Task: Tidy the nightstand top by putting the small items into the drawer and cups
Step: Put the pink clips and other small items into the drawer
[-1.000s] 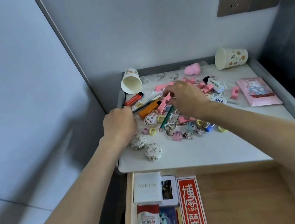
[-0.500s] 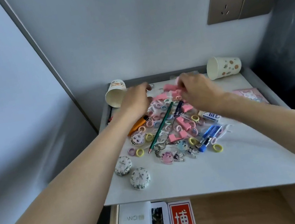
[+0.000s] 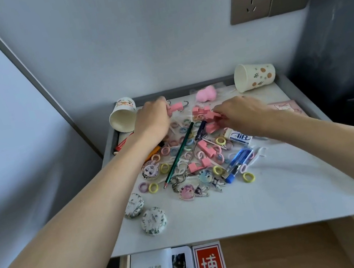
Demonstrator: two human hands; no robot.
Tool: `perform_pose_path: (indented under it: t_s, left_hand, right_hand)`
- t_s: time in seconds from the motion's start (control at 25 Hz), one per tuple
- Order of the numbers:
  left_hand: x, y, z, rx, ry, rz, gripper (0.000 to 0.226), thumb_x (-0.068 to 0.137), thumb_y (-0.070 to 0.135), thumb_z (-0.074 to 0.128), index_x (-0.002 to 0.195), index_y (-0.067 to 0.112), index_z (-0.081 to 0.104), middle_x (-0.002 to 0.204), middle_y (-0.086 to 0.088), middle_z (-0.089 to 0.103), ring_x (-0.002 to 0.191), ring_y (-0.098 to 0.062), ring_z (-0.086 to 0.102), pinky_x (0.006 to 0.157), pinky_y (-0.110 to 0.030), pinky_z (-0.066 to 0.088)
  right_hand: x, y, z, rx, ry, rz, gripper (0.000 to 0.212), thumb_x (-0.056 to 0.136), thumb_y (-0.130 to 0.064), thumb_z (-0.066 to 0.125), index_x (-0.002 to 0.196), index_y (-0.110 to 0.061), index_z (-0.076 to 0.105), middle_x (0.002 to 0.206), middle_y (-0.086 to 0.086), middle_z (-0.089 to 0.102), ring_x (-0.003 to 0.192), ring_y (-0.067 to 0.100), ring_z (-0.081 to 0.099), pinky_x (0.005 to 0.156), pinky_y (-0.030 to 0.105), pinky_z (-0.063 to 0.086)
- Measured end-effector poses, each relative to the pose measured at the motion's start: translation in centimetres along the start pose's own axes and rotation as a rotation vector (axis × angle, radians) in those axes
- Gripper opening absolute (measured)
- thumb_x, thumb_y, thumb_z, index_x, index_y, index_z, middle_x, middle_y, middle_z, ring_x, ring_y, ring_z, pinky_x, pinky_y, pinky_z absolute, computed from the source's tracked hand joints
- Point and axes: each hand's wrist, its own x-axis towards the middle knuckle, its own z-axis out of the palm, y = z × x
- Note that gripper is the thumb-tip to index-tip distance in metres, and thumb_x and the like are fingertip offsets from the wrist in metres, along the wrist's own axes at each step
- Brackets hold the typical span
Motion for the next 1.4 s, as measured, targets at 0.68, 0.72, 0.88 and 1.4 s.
perform_pose_path:
  t_s: [0.68,0.72,0.88,1.4]
  left_hand:
    - [-24.0,4.4,-10.7,-1.617,-0.285,-0.527,0.052,0.093,-0.012,0.054,0.133,0.021,0.057,0.090,-0.018,0.073,0.089,-0.030,0.072,0.067,-0.033,0.061]
    - [-25.5,4.6,-10.5,-1.608,-0.306,-0.560,0.053,0.092,-0.013,0.054,0.130,0.023,0.060,0.087,-0.017,0.073,0.086,-0.027,0.072,0.068,-0.032,0.061]
    - [-29.1,4.6,-8.5,-1.459,-0.332,-0.638,0.044,0.091,-0.007,0.060,0.121,0.024,0.065,0.080,-0.010,0.074,0.077,-0.019,0.070,0.075,-0.033,0.055]
    - [-29.4,4.8,-5.7,-1.227,-0.241,-0.719,0.011,0.091,0.016,0.070,0.102,0.014,0.070,0.077,-0.003,0.075,0.056,-0.004,0.063,0.052,-0.021,0.042]
  right_hand:
    - [-18.6,-12.4,-2.7,1.068,-0.064,0.131,0.021,0.102,-0.019,0.046,0.097,-0.003,0.059,0.090,0.004,0.071,0.079,0.017,0.064,0.075,0.032,0.053]
    - [-20.1,-13.1,-2.2,1.195,-0.133,0.180,0.021,0.102,-0.016,0.045,0.096,-0.003,0.060,0.085,0.003,0.070,0.073,0.014,0.064,0.069,0.028,0.054]
    - [-22.6,-14.7,-1.1,1.396,-0.196,0.327,0.029,0.103,-0.024,0.045,0.095,-0.004,0.065,0.071,0.004,0.055,0.052,0.007,0.043,0.047,0.018,0.035]
    - [-21.8,-14.3,1.0,1.482,0.117,0.382,0.016,0.091,-0.006,0.065,0.096,-0.016,0.076,0.077,0.004,0.073,0.071,0.013,0.065,0.076,0.025,0.057]
